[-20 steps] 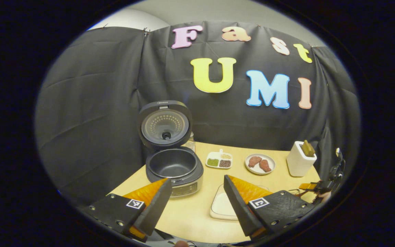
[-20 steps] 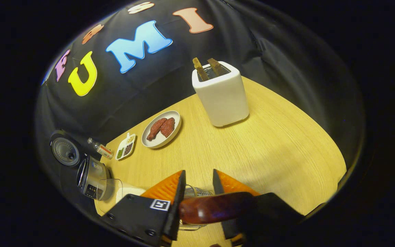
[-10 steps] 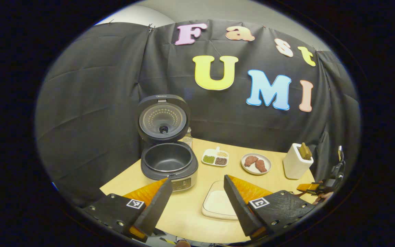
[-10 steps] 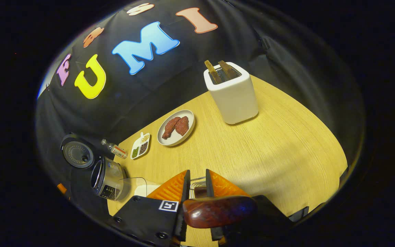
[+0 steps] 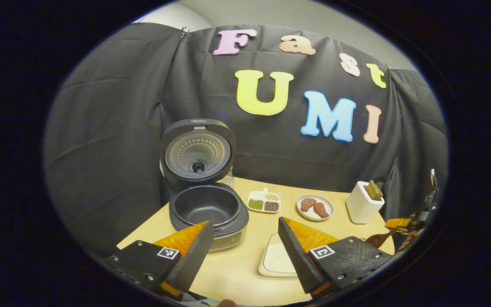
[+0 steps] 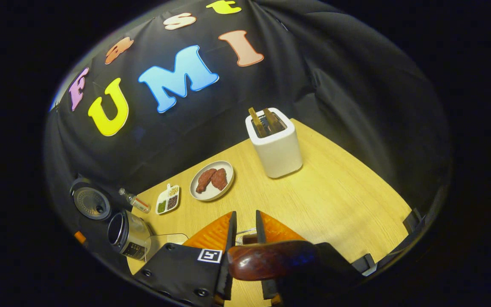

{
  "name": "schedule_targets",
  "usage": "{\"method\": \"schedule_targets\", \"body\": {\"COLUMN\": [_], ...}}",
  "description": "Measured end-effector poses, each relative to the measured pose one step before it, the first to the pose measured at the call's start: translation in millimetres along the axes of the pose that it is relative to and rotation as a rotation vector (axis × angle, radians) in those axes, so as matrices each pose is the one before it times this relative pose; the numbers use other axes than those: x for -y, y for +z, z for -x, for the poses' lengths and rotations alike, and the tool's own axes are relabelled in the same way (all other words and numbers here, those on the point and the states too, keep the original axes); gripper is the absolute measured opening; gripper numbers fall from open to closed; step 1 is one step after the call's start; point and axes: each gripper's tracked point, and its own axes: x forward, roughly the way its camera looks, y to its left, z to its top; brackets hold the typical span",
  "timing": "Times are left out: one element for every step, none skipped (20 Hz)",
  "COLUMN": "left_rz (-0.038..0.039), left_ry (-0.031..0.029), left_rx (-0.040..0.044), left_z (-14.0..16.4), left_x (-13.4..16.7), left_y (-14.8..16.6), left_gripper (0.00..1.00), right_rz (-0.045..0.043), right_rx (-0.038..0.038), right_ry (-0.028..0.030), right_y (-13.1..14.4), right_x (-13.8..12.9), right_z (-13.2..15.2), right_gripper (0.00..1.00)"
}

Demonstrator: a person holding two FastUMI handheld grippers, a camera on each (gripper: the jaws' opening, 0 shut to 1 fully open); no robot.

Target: Close the left gripper, press the button to open the rice cooker; take a wooden spoon from the chopstick holder with the right hand, scoop a spoonful of rice and pour it into the rice cooker, then put the wooden spoon back into the chopstick holder.

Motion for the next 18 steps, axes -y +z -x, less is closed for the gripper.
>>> {"method": "schedule_targets", "body": {"left_rz": [0.00943, 0.00868, 0.01108, 0.01104, 0.00946, 0.00653, 0.00191, -0.00113, -0.00289, -0.00377, -0.00131, 0.00152, 0.00438, 0.00395, 0.00349, 0.00307, 0.00257, 0.00139], "left_ry": [-0.01119, -0.00621, -0.00621, -0.00826, -0.00884, -0.00731, -0.0055, -0.00493, -0.00348, -0.00304, -0.00139, -0.00334, -0.00189, -0.00113, 0.00151, 0.00348, 0.00249, 0.00347], "left_rx": [0.00122, -0.00153, -0.00467, -0.00457, -0.00271, -0.00289, -0.00172, 0.00039, 0.00055, -0.00151, -0.00036, 0.00059, -0.00118, -0.0012, -0.00075, -0.00024, 0.00059, 0.00402], "left_z": [-1.72, -0.92, -1.47, -0.54, -0.86, -0.69, 0.65, 0.22, 1.62, 0.5, 1.13, 2.97, 2.02, 1.12, 0.31, 1.68, 1.0, 1.02], "left_x": [-8.4, -8.44, -8.43, -8.34, -7.78, -9.13, -7.12, -8.07, -7.92, -6.8, -7.28, -6.25, -5.12, -3.14, -5.09, -4.85, -3.73, -3.73], "left_y": [-1.88, -0.48, -3.2, -2.03, -2.52, -1.32, -3.12, -1.54, -2.36, -2.26, -2.12, -0.31, -2.73, -1.86, -1.36, -0.24, -1.42, 0.32], "left_gripper": [0.95, 0.95, 0.95, 0.95, 0.95, 0.95, 0.95, 0.95, 0.95, 0.94, 0.95, 0.94, 0.95, 0.94, 0.95, 0.94, 0.94, 0.94], "right_rz": [-0.00069, -0.00187, -0.00098, 0.00093, 0.00423, 0.00813, 0.01122, 0.01145, 0.01102, 0.0106, 0.01026, 0.01076, 0.0074, 0.00159, -0.00462, -0.00811, -0.00649, -0.00072], "right_rx": [0.01854, 0.01664, 0.01463, 0.0131, 0.01289, 0.01231, 0.00906, 0.00538, 0.00425, 0.00624, 0.00471, 0.00569, 0.00447, 0.00014, -0.00477, -0.00552, -0.00482, -0.00271], "right_ry": [-0.01983, -0.01449, -0.01043, -0.00946, -0.00573, -0.00132, 0.00065, 0.00126, 0.0047, 0.00706, 0.00701, 0.01035, 0.01233, 0.01372, 0.01599, 0.0179, 0.01782, 0.01781], "right_y": [4.14, 0.67, 1.94, 0.5, 2.2, -0.47, -0.42, -1.92, -0.89, -0.34, -0.39, -0.74, 0.42, -1.15, -1.6, -2.13, -1.47, -1.9], "right_x": [2.1, -1.41, -1.97, -2.78, -2.76, -6.33, -7.44, -5.94, -8.2, -8.07, -8.92, -9.2, -10.67, -10.02, -11.23, -11.15, -10.94, -10.43], "right_z": [7.66, 7.58, 7.35, 7.94, 4.8, 6.68, 7.89, 6.52, 5.32, 3.77, 3.55, 1.26, 0.12, -1.0, -2.85, -3.32, -3.11, -4.84], "right_gripper": [0.25, 0.25, 0.26, 0.26, 0.26, 0.26, 0.26, 0.26, 0.26, 0.26, 0.26, 0.26, 0.26, 0.26, 0.26, 0.26, 0.26, 0.26]}}
